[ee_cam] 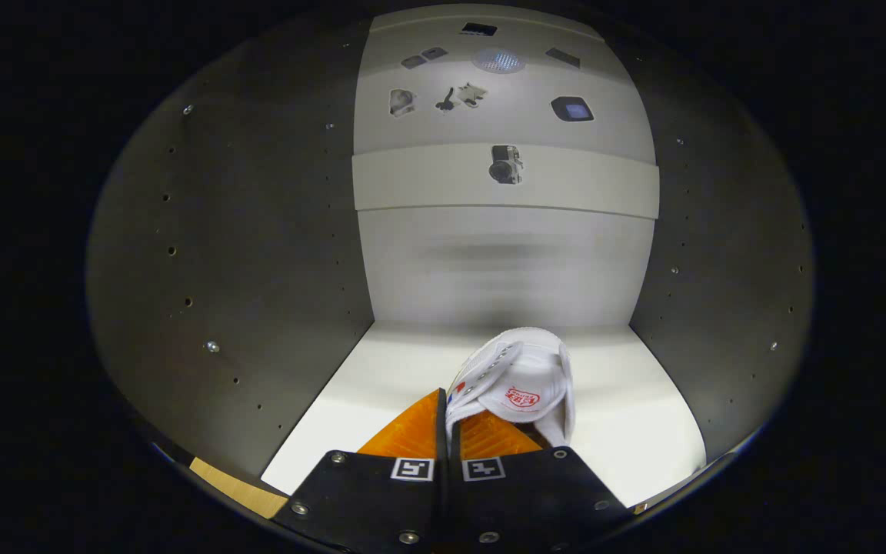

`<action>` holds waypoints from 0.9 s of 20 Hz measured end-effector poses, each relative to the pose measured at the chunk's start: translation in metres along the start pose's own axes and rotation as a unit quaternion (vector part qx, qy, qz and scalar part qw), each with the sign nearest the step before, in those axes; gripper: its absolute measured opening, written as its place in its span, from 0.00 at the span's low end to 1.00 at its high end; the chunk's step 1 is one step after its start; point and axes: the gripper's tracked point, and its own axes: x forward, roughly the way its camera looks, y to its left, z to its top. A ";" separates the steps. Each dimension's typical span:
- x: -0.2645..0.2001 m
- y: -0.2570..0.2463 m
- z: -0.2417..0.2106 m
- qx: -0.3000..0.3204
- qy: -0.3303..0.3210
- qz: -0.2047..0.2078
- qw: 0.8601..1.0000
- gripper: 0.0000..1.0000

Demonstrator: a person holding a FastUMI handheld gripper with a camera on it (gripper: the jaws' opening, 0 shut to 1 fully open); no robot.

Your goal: Open the shoe cabinet door, grab the shoes and put them into the shoe cabinet, then close the shoe cabinet door.

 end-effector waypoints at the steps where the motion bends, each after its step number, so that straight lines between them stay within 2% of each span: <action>1: 0.000 0.001 -0.001 0.002 0.000 0.001 1.000 0.00; 7: 0.000 -0.003 -0.002 0.016 0.007 -0.016 1.000 0.00; 9: -0.007 -0.006 -0.002 0.024 0.011 -0.026 0.999 0.09; 11: -0.019 -0.004 -0.004 0.020 0.014 -0.033 0.999 0.29; 12: -0.026 -0.003 -0.003 0.013 0.010 -0.037 0.999 0.43; 17: -0.067 0.008 -0.005 0.004 -0.004 -0.044 0.999 0.70; 18: -0.078 0.011 -0.004 0.004 -0.010 -0.047 0.999 0.80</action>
